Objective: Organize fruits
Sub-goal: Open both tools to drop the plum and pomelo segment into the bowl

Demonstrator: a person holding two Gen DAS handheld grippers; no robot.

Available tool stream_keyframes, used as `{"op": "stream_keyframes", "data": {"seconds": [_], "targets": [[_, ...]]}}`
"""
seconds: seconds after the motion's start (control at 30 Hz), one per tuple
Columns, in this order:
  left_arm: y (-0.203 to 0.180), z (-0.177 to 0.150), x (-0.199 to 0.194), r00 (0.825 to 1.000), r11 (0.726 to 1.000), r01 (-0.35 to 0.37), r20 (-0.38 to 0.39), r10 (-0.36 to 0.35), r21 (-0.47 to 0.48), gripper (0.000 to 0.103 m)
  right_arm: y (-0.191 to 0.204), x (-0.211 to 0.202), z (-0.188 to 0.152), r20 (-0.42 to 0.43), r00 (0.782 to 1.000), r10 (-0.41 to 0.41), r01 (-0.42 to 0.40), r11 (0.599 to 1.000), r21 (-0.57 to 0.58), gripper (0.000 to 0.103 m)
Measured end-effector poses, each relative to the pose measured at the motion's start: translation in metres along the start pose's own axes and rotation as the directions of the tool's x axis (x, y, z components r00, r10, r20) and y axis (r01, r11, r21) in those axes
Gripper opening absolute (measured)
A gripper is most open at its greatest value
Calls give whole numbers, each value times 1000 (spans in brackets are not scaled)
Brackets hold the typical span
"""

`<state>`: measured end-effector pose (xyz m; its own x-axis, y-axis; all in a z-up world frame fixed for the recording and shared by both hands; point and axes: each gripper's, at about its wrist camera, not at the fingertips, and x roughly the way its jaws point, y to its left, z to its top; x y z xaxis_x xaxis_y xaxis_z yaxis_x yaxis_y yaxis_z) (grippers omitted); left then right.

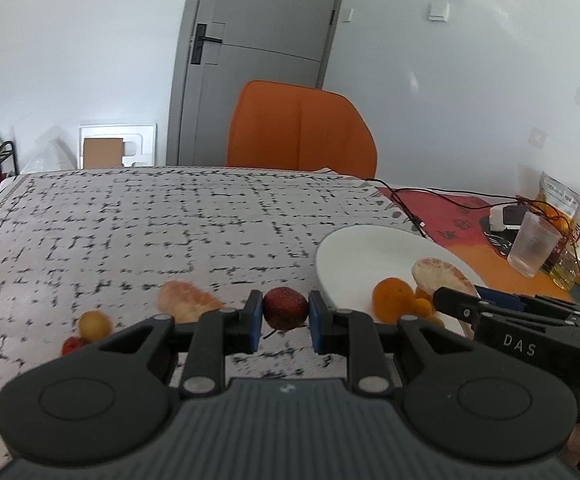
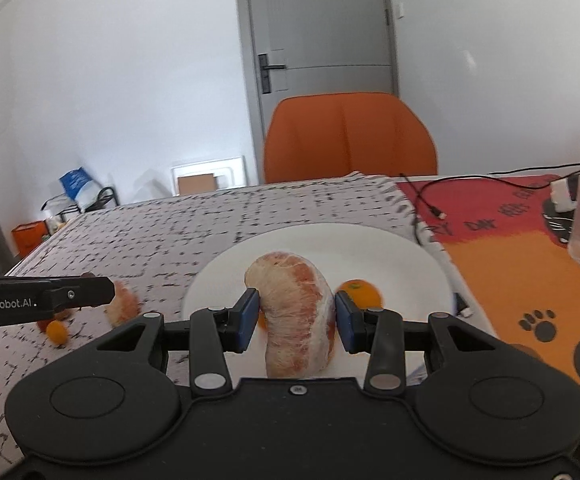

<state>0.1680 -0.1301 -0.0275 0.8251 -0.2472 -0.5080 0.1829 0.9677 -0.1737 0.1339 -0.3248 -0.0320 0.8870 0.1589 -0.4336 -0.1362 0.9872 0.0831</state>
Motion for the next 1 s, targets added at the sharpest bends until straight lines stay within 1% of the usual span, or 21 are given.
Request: {"op": "stream_keyframes", "data": {"seconds": [0.27,0.43,0.6,0.67,0.8,0.83,1.0], "targets": [[-22,6,19,1000,999,14,-9,-14,29,22,-29,5,3,21,997,-72,71,996,59,39],[-32,8,28,1000,999,20,-17,-19,44,22,-44,10,3,18,995,-98,96,991,92,39],[-37,8,36,999,998,29,-29,-28,54,22,-51,13,3,13,993,-116,114,988,105,39],[-39,8,40,999,998,34,-34,-32,57,22,-53,15,3,3,993,-120,119,986,118,42],[-42,8,44,998,997,43,-41,-41,58,22,-50,9,1,27,994,-105,101,989,112,62],[-43,8,45,998,997,46,-43,-43,60,22,-49,6,0,31,995,-96,92,990,104,63],[-50,8,43,998,996,47,-36,-44,81,23,-45,2,-5,10,997,-72,70,992,103,63]]}}
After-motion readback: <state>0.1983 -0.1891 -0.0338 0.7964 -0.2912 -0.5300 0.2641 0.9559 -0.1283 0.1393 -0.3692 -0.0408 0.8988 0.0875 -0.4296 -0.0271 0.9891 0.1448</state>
